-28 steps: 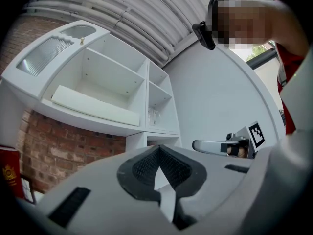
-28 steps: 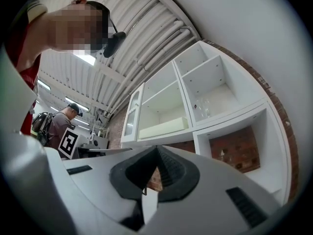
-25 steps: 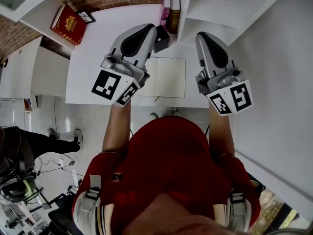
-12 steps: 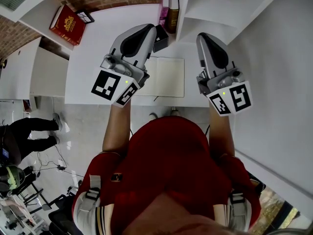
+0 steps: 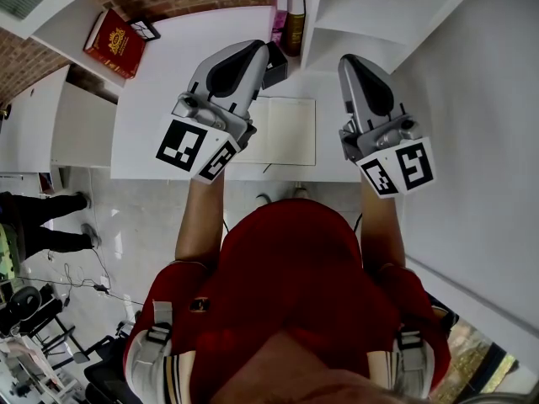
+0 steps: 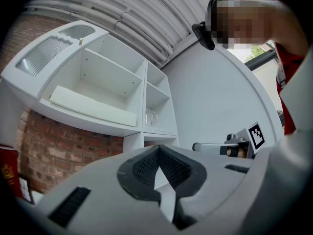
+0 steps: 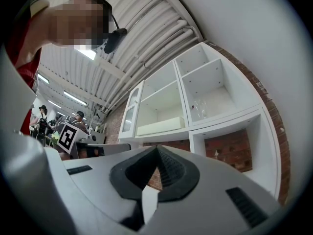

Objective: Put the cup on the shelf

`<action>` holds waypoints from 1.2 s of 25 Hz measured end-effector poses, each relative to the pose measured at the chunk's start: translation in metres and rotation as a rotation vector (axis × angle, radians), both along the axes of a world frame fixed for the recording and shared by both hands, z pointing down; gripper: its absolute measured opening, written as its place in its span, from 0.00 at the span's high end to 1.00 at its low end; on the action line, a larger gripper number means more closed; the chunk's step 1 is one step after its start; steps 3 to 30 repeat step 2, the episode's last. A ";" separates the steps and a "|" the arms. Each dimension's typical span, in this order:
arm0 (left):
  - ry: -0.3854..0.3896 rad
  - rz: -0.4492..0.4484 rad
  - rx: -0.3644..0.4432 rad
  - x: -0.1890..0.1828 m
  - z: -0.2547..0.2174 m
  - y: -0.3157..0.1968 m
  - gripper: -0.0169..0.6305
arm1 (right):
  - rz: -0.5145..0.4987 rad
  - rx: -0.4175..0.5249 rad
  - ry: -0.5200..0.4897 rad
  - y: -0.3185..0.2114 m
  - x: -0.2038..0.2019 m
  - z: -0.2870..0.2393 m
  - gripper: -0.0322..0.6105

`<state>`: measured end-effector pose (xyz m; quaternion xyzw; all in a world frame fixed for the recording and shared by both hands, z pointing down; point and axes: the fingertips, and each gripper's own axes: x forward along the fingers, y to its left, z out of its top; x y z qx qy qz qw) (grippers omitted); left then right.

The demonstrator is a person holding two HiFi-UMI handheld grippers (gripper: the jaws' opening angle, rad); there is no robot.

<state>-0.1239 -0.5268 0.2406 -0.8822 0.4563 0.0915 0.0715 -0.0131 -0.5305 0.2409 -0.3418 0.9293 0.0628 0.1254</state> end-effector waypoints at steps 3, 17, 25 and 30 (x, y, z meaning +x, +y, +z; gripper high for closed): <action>-0.001 0.001 -0.001 0.001 0.000 0.000 0.97 | 0.001 0.001 0.001 0.000 0.001 0.000 0.95; -0.001 0.001 -0.001 0.001 0.000 0.000 0.97 | 0.001 0.001 0.001 0.000 0.001 0.000 0.95; -0.001 0.001 -0.001 0.001 0.000 0.000 0.97 | 0.001 0.001 0.001 0.000 0.001 0.000 0.95; -0.001 0.001 -0.001 0.001 0.000 0.000 0.97 | 0.001 0.001 0.001 0.000 0.001 0.000 0.95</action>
